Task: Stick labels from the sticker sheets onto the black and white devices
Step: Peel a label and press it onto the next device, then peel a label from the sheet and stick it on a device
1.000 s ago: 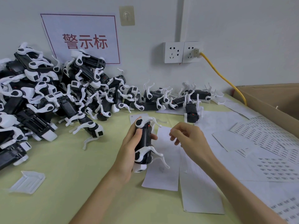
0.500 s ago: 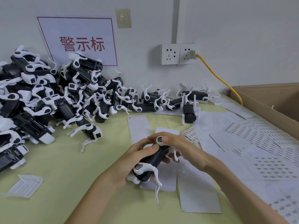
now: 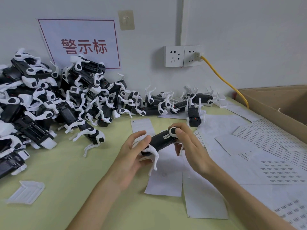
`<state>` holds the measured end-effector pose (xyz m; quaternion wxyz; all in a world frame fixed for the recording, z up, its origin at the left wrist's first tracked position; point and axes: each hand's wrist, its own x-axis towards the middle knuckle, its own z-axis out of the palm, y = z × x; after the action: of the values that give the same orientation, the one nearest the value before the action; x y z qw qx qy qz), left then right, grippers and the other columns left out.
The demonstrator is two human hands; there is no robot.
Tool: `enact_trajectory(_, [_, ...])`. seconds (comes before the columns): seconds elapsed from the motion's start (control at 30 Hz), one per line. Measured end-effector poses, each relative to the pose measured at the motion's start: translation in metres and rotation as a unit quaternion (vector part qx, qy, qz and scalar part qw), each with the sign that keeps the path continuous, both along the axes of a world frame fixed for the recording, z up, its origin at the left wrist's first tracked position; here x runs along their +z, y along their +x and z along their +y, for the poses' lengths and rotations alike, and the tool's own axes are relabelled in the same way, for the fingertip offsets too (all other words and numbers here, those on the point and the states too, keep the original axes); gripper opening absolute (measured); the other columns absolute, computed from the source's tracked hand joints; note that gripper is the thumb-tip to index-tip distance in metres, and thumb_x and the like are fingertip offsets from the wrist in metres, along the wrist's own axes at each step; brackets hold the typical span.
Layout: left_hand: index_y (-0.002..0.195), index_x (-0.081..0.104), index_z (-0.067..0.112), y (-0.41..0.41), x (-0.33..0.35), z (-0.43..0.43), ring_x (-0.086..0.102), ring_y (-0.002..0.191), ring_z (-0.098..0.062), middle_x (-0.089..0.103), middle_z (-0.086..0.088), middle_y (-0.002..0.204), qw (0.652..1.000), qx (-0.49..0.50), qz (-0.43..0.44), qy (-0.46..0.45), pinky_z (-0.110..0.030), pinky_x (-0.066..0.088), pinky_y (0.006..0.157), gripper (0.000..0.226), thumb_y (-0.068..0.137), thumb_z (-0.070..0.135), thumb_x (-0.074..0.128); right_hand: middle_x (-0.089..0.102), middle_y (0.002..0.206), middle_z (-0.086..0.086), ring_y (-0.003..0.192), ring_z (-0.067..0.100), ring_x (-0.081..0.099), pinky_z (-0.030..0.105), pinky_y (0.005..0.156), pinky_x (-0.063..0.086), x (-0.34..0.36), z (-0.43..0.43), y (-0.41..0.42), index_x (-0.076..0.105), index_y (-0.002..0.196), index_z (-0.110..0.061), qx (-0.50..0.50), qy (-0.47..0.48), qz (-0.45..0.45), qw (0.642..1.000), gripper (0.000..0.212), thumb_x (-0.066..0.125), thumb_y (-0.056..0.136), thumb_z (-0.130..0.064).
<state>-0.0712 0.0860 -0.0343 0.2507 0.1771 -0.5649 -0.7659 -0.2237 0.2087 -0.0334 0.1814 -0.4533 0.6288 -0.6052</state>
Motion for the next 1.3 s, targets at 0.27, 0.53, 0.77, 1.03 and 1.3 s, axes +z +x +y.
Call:
enact_trajectory(0.27, [0.113, 0.066, 0.007, -0.003, -0.002, 0.006, 0.058, 0.067, -0.025, 0.059, -0.010, 0.086, 0.999, 0.018, 0.010, -0.044, -0.036, 0.058, 0.074, 0.038, 0.083, 0.030, 0.071, 0.062, 0.106, 0.008, 0.079, 0.018, 0.061, 0.035, 0.071, 0.049, 0.008, 0.003, -0.014, 0.056, 0.114, -0.021, 0.010, -0.015, -0.080, 0.997, 0.033, 0.052, 0.090, -0.042])
enact_trajectory(0.53, [0.115, 0.070, 0.015, -0.004, -0.005, -0.007, 0.050, 0.058, -0.020, 0.072, -0.008, 0.087, 0.986, 0.155, -0.020, -0.052, -0.031, 0.048, 0.065, 0.022, 0.097, 0.026, 0.063, 0.067, 0.107, 0.028, 0.073, 0.029, 0.068, 0.034, 0.063, 0.054, 0.011, 0.004, -0.019, 0.057, 0.125, 0.001, 0.136, 0.087, -0.146, 0.976, 0.052, 0.055, 0.094, -0.041])
enact_trajectory(0.77, [0.112, 0.067, 0.019, -0.004, -0.007, -0.004, 0.054, 0.057, -0.018, 0.070, -0.005, 0.087, 0.983, 0.157, -0.018, -0.096, -0.031, 0.048, 0.060, 0.024, 0.107, 0.026, 0.044, 0.070, 0.117, 0.022, 0.077, 0.029, 0.071, 0.029, 0.063, 0.059, 0.027, 0.021, -0.057, 0.054, 0.141, -0.002, 0.045, -0.136, -0.475, 0.868, 0.058, 0.055, 0.097, -0.040])
enact_trajectory(1.03, [0.107, 0.066, 0.014, -0.007, -0.008, -0.003, 0.054, 0.055, -0.019, 0.070, -0.003, 0.080, 0.984, 0.154, -0.038, -0.076, -0.032, 0.046, 0.058, 0.023, 0.105, 0.022, 0.044, 0.069, 0.130, 0.013, 0.103, 0.026, 0.073, 0.036, 0.078, 0.055, 0.023, 0.053, -0.100, 0.056, 0.139, -0.012, -0.183, -0.277, -0.499, 0.800, 0.045, 0.040, 0.105, -0.036])
enact_trajectory(1.3, [0.100, 0.066, 0.026, -0.006, -0.020, -0.011, 0.056, 0.061, -0.008, 0.068, 0.013, 0.084, 0.910, 0.280, -0.112, -0.283, -0.031, 0.044, 0.061, 0.017, 0.099, 0.012, 0.056, 0.070, 0.083, -0.001, 0.057, 0.015, 0.059, 0.023, 0.054, 0.044, 0.006, 0.004, -0.043, 0.074, 0.092, -0.016, -0.138, 0.027, -0.188, 0.972, 0.017, 0.057, 0.093, -0.015])
